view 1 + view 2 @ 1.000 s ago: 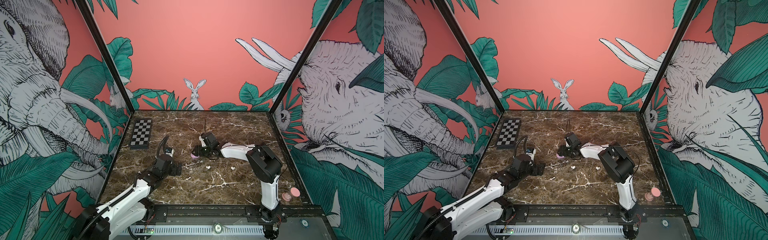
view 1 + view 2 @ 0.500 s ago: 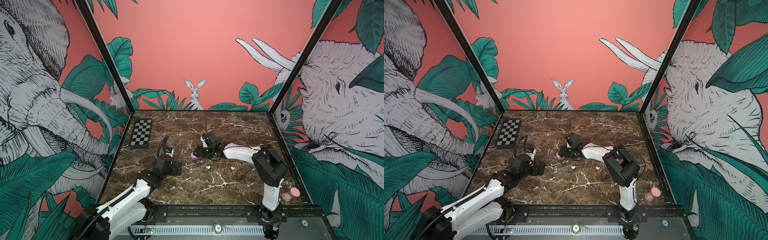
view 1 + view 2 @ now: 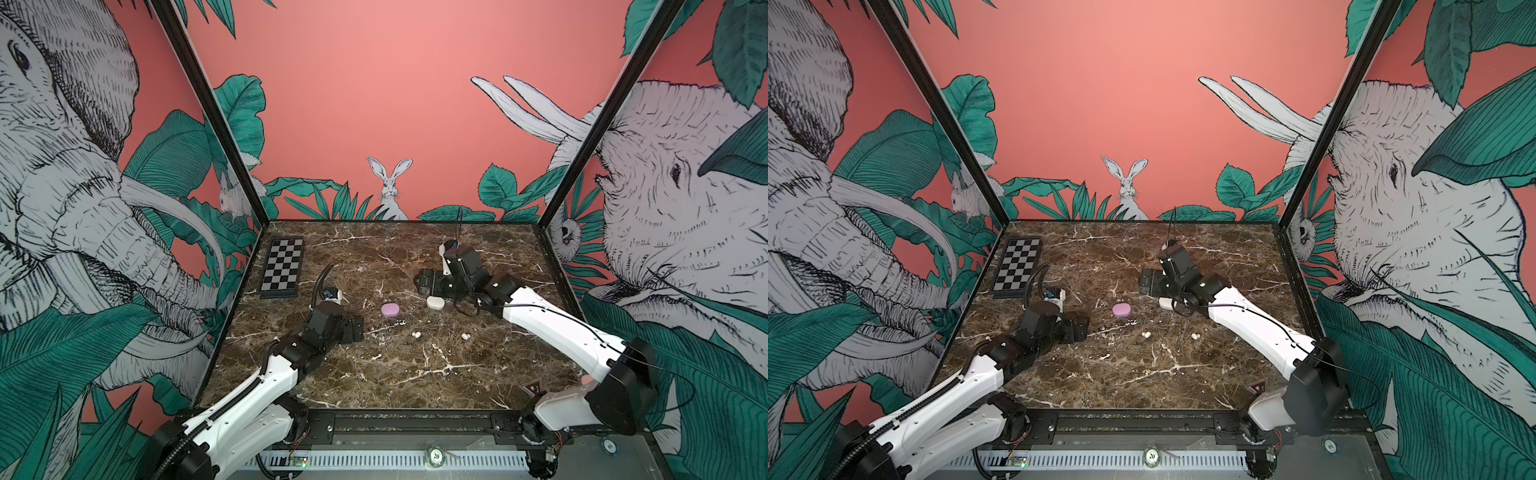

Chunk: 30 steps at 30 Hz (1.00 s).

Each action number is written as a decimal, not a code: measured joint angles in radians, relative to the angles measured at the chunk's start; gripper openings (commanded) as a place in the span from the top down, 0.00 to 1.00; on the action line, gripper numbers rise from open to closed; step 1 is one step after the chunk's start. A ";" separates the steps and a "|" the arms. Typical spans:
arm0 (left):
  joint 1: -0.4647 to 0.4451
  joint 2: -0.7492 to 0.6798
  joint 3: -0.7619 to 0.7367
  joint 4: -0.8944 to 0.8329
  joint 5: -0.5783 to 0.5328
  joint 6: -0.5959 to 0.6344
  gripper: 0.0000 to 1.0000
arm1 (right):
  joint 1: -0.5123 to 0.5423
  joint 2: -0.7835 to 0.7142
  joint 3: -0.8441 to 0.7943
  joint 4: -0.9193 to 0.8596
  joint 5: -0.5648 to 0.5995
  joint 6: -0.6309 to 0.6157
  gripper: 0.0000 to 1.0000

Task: Insert the wireless bluetooth earbuds into the charging case
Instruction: 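Move the right gripper over the white earbud case, then lower and close the right gripper on the white case while the left arm reaches inward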

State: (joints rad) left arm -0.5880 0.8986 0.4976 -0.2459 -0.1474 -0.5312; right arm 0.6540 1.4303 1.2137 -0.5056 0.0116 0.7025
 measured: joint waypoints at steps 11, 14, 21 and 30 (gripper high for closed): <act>-0.117 0.044 -0.010 0.136 -0.032 0.041 0.01 | -0.053 0.280 0.270 -0.471 0.133 0.058 0.02; -0.205 0.060 -0.010 0.172 -0.119 0.101 0.01 | -0.053 0.347 0.307 -0.523 0.119 0.089 0.02; -0.305 0.146 -0.010 0.247 -0.235 0.218 0.01 | -0.054 0.479 0.385 -0.546 0.042 0.137 0.06; -0.348 0.210 0.000 0.333 -0.211 0.317 0.04 | -0.067 0.563 0.405 -0.505 0.013 0.160 0.11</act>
State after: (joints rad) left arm -0.9360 1.1088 0.4980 0.0875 -0.3580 -0.2142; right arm 0.5869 1.9930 1.6184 -1.0107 0.0246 0.8627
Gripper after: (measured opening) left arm 0.956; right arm 0.902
